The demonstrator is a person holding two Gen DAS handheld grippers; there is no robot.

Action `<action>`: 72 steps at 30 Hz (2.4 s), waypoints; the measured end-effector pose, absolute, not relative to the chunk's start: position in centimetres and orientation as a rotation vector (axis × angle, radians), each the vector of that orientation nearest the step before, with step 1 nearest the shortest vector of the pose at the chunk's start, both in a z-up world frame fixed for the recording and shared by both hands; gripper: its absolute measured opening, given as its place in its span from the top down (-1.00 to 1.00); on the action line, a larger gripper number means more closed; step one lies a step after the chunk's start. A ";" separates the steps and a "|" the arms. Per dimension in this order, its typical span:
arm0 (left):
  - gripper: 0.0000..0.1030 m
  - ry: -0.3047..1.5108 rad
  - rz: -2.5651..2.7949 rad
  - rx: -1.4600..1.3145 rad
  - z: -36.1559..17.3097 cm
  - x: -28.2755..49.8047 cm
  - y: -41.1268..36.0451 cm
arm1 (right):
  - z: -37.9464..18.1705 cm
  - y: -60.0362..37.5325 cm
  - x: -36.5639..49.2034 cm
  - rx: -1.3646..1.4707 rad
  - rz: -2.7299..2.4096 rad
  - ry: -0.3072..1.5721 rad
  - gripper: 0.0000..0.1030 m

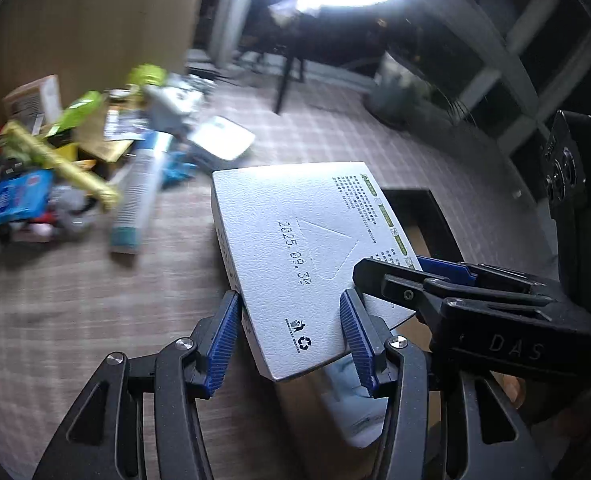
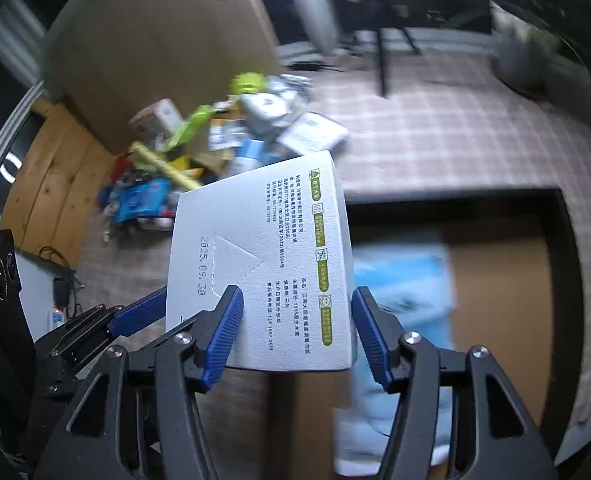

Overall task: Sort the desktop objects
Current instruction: 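Carry the white box with the right gripper and release it into the tray, then move the right gripper to the blue-capped lotion bottle and grasp it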

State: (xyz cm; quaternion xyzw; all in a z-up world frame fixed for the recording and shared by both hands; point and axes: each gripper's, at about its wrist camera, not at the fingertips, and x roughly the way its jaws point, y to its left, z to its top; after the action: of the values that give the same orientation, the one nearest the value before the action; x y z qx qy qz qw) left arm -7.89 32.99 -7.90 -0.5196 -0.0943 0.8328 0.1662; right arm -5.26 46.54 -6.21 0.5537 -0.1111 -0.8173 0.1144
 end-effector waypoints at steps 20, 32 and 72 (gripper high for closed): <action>0.06 -0.206 2.268 -1.608 -10.6 -9.0 36.9 | -9.6 53.1 -5.0 1.697 -2.406 -0.400 -0.10; 0.06 -0.198 2.325 -1.604 -9.6 -9.6 31.4 | -8.6 50.5 -6.3 1.700 -2.415 -0.395 -0.13; 0.06 -0.212 2.201 -1.596 -15.0 -22.9 19.6 | -13.1 35.6 -21.0 1.810 -2.226 -0.608 0.13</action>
State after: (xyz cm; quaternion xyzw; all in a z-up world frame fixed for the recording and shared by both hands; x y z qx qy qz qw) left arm -22.87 19.57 -14.97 -0.5727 -0.0762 0.7898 0.2058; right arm -21.03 35.57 -13.05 0.6139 -0.2063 -0.7548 0.1042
